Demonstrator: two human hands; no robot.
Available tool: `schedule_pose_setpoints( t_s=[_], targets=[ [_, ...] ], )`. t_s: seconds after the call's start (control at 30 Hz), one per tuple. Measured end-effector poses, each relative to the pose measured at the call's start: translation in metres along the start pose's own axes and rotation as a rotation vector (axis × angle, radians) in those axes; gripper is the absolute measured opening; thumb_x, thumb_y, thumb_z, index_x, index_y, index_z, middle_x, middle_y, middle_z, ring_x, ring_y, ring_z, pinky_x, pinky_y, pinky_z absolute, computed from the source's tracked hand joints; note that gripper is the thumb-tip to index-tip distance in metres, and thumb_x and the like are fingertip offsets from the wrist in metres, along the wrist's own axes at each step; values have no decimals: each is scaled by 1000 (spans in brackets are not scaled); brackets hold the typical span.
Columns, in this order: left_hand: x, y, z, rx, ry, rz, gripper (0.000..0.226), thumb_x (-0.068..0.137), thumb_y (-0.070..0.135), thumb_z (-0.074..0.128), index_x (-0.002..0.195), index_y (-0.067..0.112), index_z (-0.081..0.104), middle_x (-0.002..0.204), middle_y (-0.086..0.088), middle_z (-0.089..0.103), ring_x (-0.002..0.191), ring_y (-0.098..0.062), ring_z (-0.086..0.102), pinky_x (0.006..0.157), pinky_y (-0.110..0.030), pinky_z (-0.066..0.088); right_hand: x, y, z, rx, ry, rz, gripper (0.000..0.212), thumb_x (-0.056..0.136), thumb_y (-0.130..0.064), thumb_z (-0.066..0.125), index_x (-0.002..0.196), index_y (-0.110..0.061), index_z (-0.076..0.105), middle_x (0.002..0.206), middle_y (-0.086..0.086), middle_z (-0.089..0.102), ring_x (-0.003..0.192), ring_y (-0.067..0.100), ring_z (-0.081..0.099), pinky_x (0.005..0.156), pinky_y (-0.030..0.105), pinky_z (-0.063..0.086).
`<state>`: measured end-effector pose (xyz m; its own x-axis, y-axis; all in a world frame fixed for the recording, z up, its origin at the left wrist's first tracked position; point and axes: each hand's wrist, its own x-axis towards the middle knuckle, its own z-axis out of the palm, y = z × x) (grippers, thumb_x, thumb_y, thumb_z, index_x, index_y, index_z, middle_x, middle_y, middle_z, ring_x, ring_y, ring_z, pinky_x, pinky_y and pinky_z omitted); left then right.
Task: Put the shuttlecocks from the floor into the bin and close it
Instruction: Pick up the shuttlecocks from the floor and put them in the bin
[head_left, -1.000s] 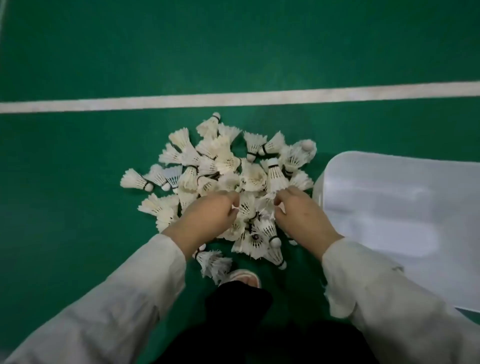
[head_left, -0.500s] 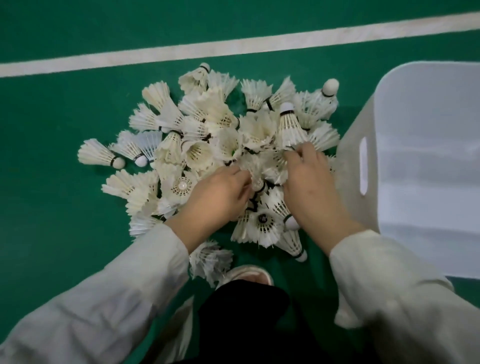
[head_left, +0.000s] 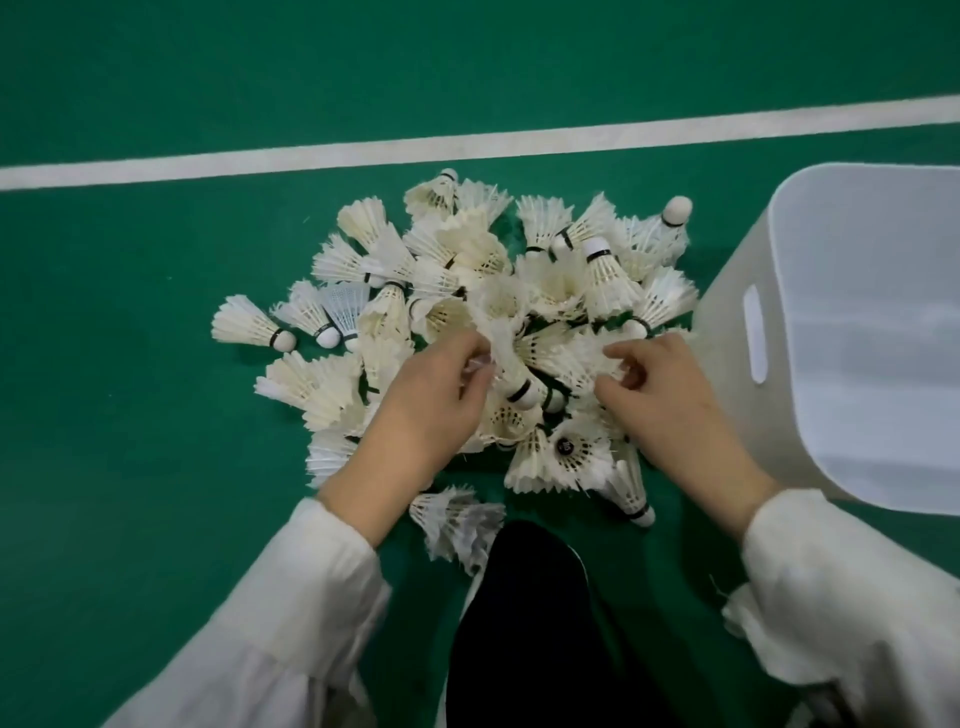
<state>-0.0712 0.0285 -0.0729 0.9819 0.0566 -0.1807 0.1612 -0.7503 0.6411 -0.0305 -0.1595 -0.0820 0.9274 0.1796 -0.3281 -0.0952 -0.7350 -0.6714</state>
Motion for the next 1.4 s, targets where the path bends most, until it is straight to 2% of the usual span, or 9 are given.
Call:
schedule_pose_setpoints(
  t_s=[0.07,0.23,0.37,0.5,0.73,1.1,1.2,1.33,1.4],
  targets=[
    [-6,-4,-6,-23,50,-48,8,90,15,52,95,13,57,75,8,55,67,-5,52,61,-11,38,-1,1,4,-40,-18,-31,41,86,-22,57,124,-8,53,108,0,36,74,4,44,65,5,32],
    [1,-4,-9,-17,101,-93,9,90,28,49,87,25,56,61,12,50,51,-2,43,49,-19,32,1,7,7,-251,24,-161,27,89,-28,58,108,-9,61,109,-1,38,88,8,37,67,10,20],
    [32,-4,11,166,67,-31,17,92,35,46,101,25,57,95,10,58,77,-5,54,61,-27,41,7,11,2,-376,41,-204,19,92,-26,51,96,-10,61,104,0,50,89,16,50,71,27,39],
    [56,-12,33,420,30,-30,33,93,33,46,123,19,50,121,3,50,96,-19,57,63,-29,43,12,10,-3,-400,14,-212,17,92,-26,50,97,-13,60,98,0,56,94,20,52,76,33,42],
    [68,-11,32,460,43,-42,23,94,26,46,102,16,65,104,2,58,87,-22,59,63,-31,46,15,-3,-19,-331,34,-256,16,92,-23,49,95,-13,61,92,-1,58,86,18,54,68,28,36],
    [50,51,-27,250,135,11,14,93,29,45,92,18,52,98,1,63,77,-15,53,58,-30,41,13,-56,-133,-157,-30,-262,10,89,-24,56,89,-19,65,78,-10,61,78,12,58,64,19,44],
    [48,80,-39,189,137,72,17,92,34,50,95,20,59,93,5,65,73,-13,54,59,-28,42,7,-60,-178,-161,-29,-239,10,88,-28,58,83,-23,64,74,-12,60,72,14,60,64,24,47],
    [49,121,-41,169,138,194,18,89,37,56,94,24,66,91,8,68,75,-12,55,64,-29,46,4,-23,-223,-96,58,-147,13,83,-30,63,73,-23,62,73,3,64,69,31,62,68,47,55],
    [51,136,-34,178,127,257,18,87,39,57,93,26,68,90,9,67,79,-12,56,67,-32,48,5,8,-227,-79,72,-68,14,85,-26,63,72,-23,61,73,8,64,63,26,59,67,45,55]
  ],
)
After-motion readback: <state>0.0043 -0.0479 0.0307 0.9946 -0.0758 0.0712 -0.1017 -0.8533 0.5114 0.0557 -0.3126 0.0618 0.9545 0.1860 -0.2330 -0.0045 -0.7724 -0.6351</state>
